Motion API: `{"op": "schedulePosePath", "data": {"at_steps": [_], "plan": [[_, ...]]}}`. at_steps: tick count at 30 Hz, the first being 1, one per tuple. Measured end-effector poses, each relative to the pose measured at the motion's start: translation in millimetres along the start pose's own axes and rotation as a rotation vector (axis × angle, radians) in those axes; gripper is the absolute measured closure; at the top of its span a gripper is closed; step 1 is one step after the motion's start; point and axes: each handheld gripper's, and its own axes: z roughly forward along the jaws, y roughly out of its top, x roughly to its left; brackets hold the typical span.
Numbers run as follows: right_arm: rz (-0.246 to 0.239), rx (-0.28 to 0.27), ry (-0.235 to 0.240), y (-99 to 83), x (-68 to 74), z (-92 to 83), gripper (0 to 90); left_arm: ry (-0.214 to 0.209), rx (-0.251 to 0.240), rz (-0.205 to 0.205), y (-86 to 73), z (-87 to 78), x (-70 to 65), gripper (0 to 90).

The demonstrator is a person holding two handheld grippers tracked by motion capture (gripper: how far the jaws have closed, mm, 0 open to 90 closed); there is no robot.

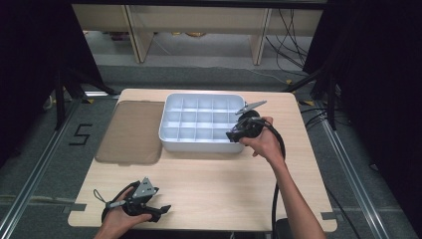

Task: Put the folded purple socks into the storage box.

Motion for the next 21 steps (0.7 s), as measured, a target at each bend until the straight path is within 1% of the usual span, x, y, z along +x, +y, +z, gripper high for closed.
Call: {"op": "schedulePosePath", "data": {"at_steps": [2,3,4,5,7,8,9,10,12,13,14,15,16,17,18,19,20,21], "plan": [[-0.007,-0.001,0.002,-1.9,1.2,-1.7,46.9,0.0,-0.001,0.002,0.0,0.1,-0.2,25.2],[-0.004,-0.03,-0.006,-3.6,2.3,0.0,46.4,0.001,-0.001,0.002,0.2,0.1,0.0,25.2],[-0.001,-0.01,0.007,-3.7,2.4,-3.4,45.6,0.001,-0.001,0.003,0.3,0.0,0.2,25.2],[-0.001,-0.021,0.011,-5.0,2.9,-2.9,45.1,0.0,-0.002,0.003,0.3,-0.1,0.3,25.2],[0.0,-0.02,0.007,-5.8,3.6,-4.1,44.8,-0.006,-0.009,-0.004,0.2,0.1,-0.2,25.2],[0.003,-0.039,0.003,-7.3,4.7,-3.5,44.7,-0.001,0.002,0.013,0.4,-0.5,1.5,25.2],[0.002,-0.027,0.01,-8.0,5.0,-5.5,44.4,0.0,-0.006,-0.02,-0.2,0.6,0.1,25.2],[-0.013,-0.052,0.016,-11.0,5.8,-4.7,43.7,-0.001,-0.006,-0.018,-0.1,0.5,0.3,25.2],[-0.004,-0.043,0.024,-11.5,7.2,-6.2,43.5,0.0,-0.003,-0.015,-0.2,0.4,0.4,25.2],[-0.021,-0.068,0.015,-13.5,7.5,-4.3,43.3,-0.002,-0.004,-0.016,-0.2,0.5,0.2,25.2],[-0.007,-0.047,0.031,-13.8,8.5,-7.2,43.2,-0.001,-0.005,-0.017,-0.2,0.5,0.2,25.2],[-0.007,-0.072,0.03,-15.4,9.8,-5.3,43.0,0.0,-0.002,-0.014,-0.1,0.4,0.4,25.2],[-0.019,-0.059,0.031,-16.3,10.0,-6.3,43.0,0.0,-0.004,-0.015,-0.2,0.4,0.1,25.2],[-0.025,-0.064,0.035,-17.8,11.9,-7.2,42.8,-0.002,-0.004,-0.015,-0.2,0.3,0.1,25.2],[-0.025,-0.064,0.035,-17.8,11.9,-7.2,42.8,0.001,-0.005,-0.016,-0.2,0.3,0.2,25.2],[0.007,-0.069,0.034,-18.6,14.7,-7.8,42.7,0.003,-0.004,-0.015,-0.2,0.2,0.5,25.2],[-0.002,-0.087,0.033,-19.7,15.3,-7.0,42.5,-0.001,-0.008,-0.017,-0.2,0.2,0.2,25.2],[-0.008,-0.074,0.034,-19.9,16.0,-8.8,42.4,0.002,-0.004,-0.015,-0.2,0.0,0.6,25.2]]}}
